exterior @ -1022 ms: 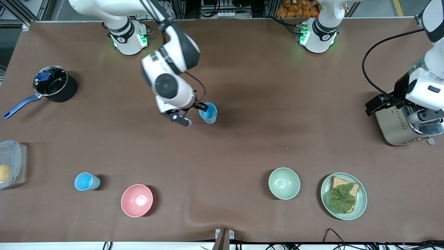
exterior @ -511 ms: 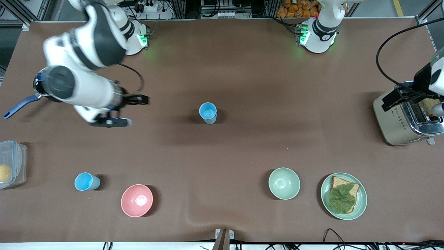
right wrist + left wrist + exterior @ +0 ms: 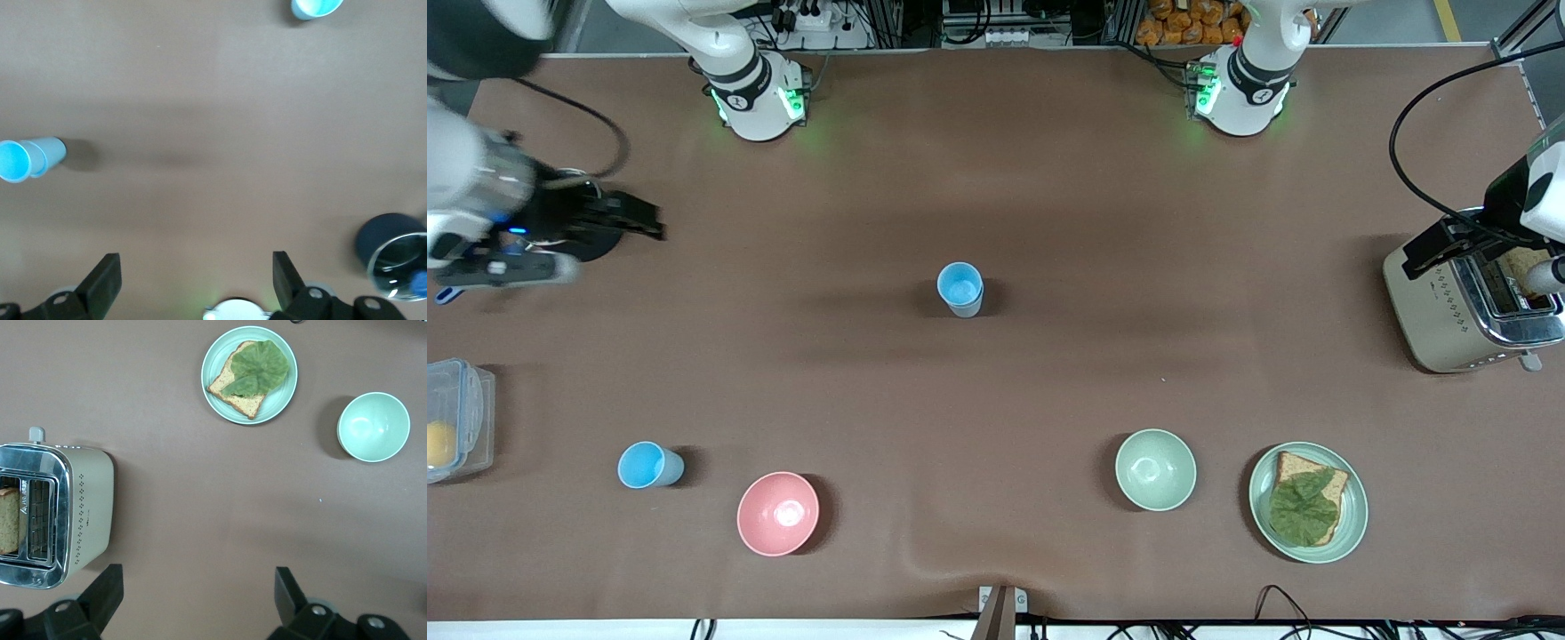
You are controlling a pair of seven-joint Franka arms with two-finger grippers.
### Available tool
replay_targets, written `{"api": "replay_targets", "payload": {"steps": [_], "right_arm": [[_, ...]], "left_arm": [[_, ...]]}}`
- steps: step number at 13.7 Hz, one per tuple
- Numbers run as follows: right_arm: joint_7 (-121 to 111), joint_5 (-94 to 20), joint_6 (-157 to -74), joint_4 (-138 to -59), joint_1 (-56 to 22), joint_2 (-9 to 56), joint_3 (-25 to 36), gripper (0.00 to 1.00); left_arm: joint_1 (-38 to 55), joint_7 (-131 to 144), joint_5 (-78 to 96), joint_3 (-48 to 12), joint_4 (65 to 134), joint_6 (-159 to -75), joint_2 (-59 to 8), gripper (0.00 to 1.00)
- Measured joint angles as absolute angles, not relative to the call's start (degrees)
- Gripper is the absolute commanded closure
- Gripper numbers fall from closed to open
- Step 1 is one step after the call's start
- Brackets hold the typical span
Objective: Stack blue cups with both arms
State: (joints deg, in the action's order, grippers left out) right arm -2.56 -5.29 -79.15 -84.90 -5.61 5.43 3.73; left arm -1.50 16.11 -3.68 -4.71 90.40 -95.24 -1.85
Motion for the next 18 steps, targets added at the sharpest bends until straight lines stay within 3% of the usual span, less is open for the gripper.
{"api": "replay_targets", "payload": {"steps": [4,9,18], "right_arm": [[-11.2,-5.2,-76.3,-82.3,1.2,4.9,3.6,0.0],[-2.5,-3.2,-76.2,-82.1,1.1,1.3,-0.6,0.0],[-2.1,-3.1,-80.4,-85.9,1.1,0.5,-0.7,0.0]], "left_arm": [[-1.6,16.0,-3.7,-4.6,90.3,-92.4,-1.3,0.0],[-1.0,15.7,-3.4,-7.5,90.5,-90.0,-1.2,0.0],[-1.3,4.3,-3.4,-8.9,90.4,-88.8,-0.2,0.0]]}}
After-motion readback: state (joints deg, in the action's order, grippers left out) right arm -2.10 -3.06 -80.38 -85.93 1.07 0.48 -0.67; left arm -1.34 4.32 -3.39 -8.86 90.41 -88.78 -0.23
